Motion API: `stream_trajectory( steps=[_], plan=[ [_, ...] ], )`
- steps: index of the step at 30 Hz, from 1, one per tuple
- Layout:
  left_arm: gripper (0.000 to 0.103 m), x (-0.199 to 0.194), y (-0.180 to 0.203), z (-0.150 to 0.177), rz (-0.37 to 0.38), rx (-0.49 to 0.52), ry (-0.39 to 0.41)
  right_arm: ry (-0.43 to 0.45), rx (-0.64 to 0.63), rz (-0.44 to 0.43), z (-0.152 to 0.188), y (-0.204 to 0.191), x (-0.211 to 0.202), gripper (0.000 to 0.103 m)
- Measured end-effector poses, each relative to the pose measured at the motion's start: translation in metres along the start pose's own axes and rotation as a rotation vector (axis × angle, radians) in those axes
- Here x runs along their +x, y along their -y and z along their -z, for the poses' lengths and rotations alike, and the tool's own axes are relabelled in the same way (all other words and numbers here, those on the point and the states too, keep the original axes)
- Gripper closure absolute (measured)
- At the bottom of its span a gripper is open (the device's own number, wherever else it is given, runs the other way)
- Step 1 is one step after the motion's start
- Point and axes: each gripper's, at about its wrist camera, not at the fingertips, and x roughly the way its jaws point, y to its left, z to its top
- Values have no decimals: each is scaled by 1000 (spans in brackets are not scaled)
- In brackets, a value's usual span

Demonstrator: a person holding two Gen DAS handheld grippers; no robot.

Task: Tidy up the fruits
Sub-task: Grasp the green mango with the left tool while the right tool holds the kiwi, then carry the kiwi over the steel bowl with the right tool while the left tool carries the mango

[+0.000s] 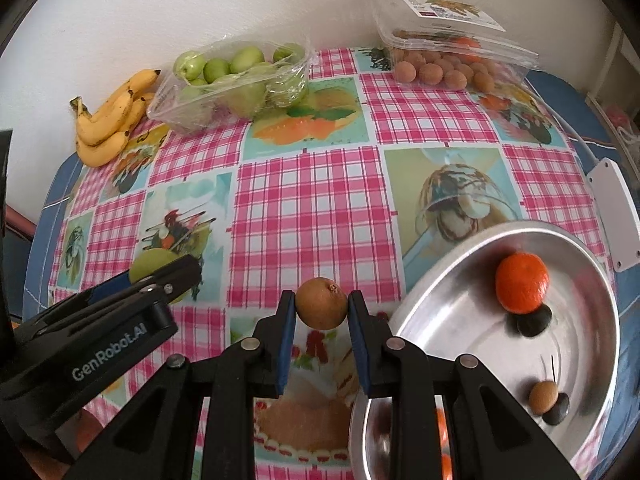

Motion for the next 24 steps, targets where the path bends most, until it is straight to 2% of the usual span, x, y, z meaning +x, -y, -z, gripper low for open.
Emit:
stream_trajectory(
  steps=[12, 24],
  plan=[
    [45, -45, -17, 43, -9, -27, 56, 17, -15, 18, 33, -4, -31, 76],
    [45, -53, -2, 47, -2, -17, 74, 55, 16, 34, 47, 11, -54, 76]
  ],
)
